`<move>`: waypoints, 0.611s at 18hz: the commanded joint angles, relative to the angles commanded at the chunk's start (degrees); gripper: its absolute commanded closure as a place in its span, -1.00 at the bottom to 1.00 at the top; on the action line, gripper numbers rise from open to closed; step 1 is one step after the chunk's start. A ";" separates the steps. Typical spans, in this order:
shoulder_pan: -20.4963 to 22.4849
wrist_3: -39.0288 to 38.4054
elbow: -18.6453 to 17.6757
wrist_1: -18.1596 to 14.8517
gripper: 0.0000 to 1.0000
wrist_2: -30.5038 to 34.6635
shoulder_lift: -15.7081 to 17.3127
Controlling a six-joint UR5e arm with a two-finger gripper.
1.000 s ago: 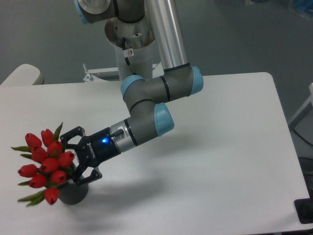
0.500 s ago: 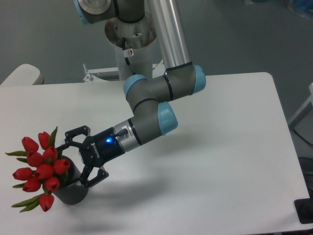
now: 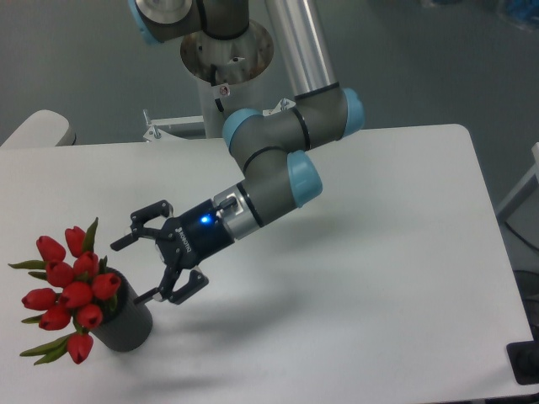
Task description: Insert the flowers into the vase
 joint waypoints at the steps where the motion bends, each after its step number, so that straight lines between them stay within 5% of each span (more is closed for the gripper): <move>1: 0.09 0.00 0.78 -0.09 -1.00 2.02 1.32; 11: -0.70 -2.54 6.41 -1.49 -1.00 38.92 9.59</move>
